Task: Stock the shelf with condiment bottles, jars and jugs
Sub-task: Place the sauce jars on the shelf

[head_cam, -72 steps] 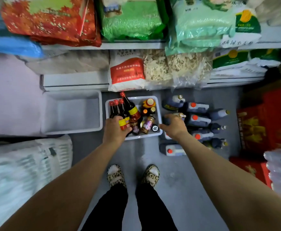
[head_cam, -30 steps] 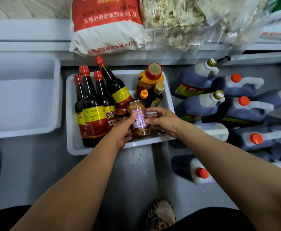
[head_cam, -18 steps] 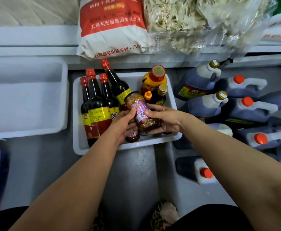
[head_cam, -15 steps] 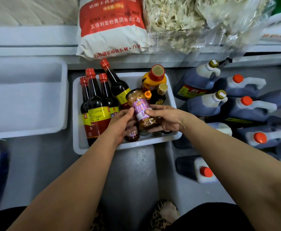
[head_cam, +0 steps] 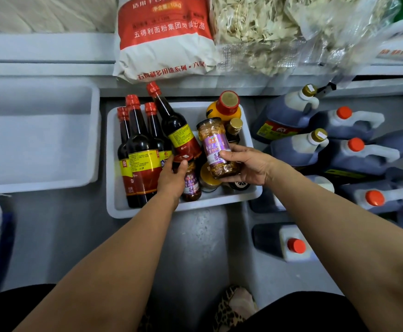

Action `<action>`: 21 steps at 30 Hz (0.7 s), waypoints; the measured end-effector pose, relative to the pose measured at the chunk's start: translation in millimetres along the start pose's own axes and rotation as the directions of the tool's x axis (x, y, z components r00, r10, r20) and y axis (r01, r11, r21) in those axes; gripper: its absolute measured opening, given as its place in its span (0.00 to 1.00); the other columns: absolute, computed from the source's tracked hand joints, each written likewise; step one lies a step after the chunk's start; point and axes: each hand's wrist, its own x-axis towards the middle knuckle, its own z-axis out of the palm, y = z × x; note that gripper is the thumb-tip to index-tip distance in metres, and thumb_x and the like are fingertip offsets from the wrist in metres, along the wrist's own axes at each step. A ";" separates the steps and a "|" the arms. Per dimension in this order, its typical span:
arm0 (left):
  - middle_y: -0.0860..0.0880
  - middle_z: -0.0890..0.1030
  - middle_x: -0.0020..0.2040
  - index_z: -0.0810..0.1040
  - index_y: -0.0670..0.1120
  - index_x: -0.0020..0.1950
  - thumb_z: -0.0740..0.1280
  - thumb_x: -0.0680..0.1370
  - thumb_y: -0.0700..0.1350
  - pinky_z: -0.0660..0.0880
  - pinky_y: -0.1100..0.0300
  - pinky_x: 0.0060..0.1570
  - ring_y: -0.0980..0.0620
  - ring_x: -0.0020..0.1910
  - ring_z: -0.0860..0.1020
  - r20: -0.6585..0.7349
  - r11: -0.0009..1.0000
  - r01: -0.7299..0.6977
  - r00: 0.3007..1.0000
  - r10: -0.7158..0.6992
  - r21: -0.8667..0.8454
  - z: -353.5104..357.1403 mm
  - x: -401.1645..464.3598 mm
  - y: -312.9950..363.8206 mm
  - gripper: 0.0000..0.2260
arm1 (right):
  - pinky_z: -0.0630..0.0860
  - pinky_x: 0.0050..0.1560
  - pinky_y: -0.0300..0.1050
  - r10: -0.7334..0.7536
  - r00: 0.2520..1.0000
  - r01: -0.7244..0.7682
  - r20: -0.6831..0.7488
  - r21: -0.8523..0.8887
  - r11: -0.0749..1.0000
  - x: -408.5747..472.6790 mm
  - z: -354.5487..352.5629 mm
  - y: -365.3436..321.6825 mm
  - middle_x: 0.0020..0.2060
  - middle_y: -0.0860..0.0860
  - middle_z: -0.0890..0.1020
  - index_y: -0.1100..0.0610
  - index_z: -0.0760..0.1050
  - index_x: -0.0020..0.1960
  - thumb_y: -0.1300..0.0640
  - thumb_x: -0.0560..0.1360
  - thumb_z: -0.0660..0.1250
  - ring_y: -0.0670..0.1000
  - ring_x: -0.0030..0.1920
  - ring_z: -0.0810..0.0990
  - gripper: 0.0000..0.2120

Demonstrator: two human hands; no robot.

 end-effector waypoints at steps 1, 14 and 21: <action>0.47 0.70 0.72 0.63 0.56 0.76 0.64 0.81 0.52 0.71 0.41 0.65 0.45 0.68 0.72 0.021 0.998 -0.034 0.999 0.032 0.054 0.1 -0.1 -0.1 0.24 | 0.81 0.54 0.60 0.002 1.000 -0.002 -0.002 -0.005 1.000 0.2 0.2 0.2 0.60 0.58 0.82 0.54 0.72 0.70 0.57 0.68 0.75 0.58 0.59 0.82 0.30; 0.45 0.63 0.74 0.74 0.52 0.67 0.70 0.78 0.47 0.68 0.46 0.69 0.42 0.71 0.66 0.034 0.864 -0.292 0.952 0.306 0.411 4.6 -10.6 -12.1 0.18 | 0.82 0.51 0.57 0.038 0.999 -0.039 -0.020 -0.045 0.998 -1.4 -8.5 3.2 0.58 0.57 0.83 0.52 0.75 0.67 0.57 0.68 0.75 0.57 0.58 0.83 0.28; 0.48 0.74 0.65 0.72 0.53 0.61 0.76 0.71 0.41 0.74 0.45 0.62 0.46 0.64 0.74 0.066 0.948 -0.186 0.982 0.175 0.256 -0.6 3.3 -10.2 0.22 | 0.79 0.58 0.60 0.048 0.998 -0.051 -0.041 -0.074 0.996 -3.3 -11.9 3.9 0.61 0.57 0.81 0.52 0.72 0.70 0.57 0.69 0.74 0.59 0.62 0.80 0.30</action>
